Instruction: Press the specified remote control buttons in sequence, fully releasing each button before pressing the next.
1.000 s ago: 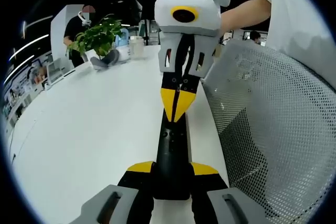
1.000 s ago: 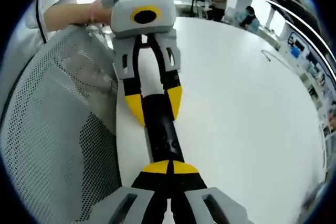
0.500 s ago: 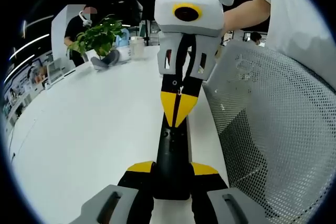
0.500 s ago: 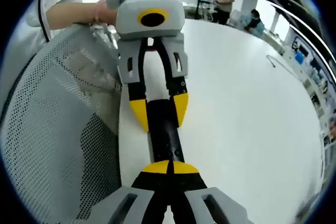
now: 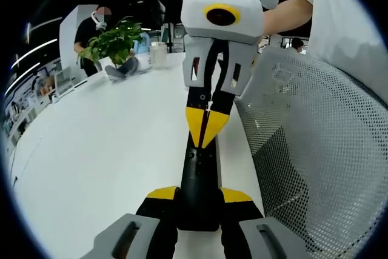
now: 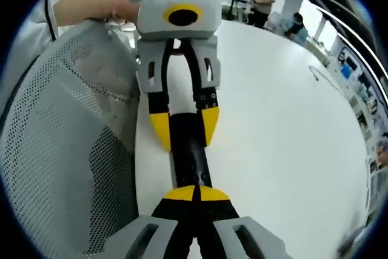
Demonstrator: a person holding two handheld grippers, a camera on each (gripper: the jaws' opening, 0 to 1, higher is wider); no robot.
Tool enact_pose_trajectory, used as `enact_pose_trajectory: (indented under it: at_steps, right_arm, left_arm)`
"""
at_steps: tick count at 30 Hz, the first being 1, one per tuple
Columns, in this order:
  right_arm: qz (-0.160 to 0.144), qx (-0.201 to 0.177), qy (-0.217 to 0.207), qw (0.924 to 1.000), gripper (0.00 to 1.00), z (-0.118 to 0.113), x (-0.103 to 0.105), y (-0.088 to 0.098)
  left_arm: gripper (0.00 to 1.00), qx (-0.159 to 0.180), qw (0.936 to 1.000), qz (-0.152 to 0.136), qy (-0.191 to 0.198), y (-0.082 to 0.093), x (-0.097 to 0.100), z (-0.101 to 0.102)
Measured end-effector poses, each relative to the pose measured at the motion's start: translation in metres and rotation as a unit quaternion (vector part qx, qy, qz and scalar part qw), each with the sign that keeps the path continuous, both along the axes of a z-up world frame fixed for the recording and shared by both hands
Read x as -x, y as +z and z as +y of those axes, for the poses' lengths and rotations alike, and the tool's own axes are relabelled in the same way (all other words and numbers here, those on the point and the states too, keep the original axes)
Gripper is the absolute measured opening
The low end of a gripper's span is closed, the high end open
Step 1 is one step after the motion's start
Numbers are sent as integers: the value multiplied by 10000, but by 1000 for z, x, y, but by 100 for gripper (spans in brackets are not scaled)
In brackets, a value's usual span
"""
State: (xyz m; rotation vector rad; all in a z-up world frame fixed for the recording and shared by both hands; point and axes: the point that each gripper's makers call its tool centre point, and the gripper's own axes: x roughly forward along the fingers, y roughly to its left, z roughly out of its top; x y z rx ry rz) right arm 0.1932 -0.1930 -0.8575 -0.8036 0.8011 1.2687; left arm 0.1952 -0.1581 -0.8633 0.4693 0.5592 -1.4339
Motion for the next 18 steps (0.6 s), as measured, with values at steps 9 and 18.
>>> enact_pose_trajectory:
  at_steps: [9,18]
  right_arm:
    - [-173,-200,92,9996,0,11,17,3]
    - [-351,-26,282,9990,0,12,14,0]
  left_arm:
    - [25,-6,10000,-17,-8,0,0,0]
    - [25,-1,10000,-23,-16,0,-1,0]
